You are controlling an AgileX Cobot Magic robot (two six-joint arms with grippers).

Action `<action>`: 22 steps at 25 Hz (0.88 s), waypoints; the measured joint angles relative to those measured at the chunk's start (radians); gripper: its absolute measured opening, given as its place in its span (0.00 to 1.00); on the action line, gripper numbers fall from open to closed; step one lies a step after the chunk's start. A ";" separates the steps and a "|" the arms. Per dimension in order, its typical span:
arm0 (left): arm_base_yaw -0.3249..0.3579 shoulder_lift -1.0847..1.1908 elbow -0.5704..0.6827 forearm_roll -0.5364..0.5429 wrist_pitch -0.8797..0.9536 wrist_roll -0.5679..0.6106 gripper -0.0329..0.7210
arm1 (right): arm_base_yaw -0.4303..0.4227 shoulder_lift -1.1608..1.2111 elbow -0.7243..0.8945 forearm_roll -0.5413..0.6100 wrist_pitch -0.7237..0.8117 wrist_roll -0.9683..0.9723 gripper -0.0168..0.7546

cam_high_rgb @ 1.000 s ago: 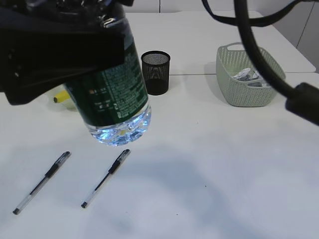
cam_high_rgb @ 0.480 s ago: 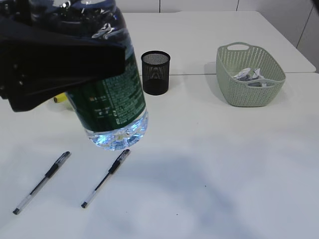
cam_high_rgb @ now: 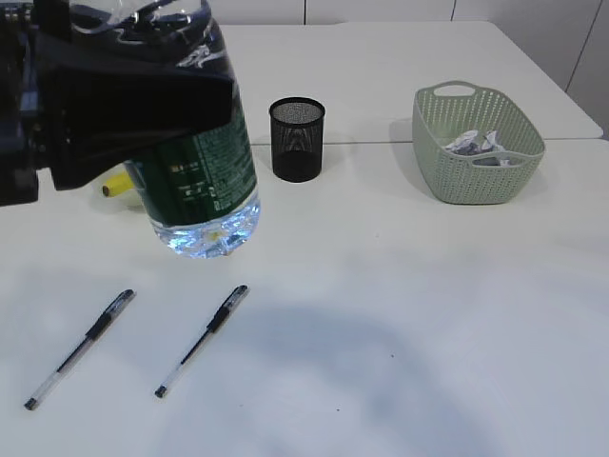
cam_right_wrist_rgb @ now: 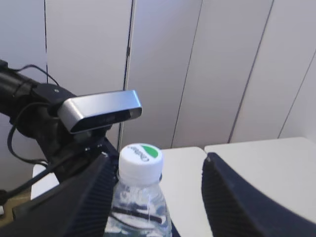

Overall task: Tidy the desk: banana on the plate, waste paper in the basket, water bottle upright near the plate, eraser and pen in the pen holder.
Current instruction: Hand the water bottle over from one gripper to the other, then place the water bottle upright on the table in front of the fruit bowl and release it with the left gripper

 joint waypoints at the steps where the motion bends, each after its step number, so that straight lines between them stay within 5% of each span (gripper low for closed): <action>1: 0.000 0.000 0.000 0.000 -0.015 0.000 0.61 | 0.000 -0.004 0.000 -0.043 0.000 0.049 0.58; 22: 0.000 0.000 0.000 -0.011 -0.266 0.000 0.61 | 0.000 -0.004 0.000 -0.923 0.281 0.907 0.58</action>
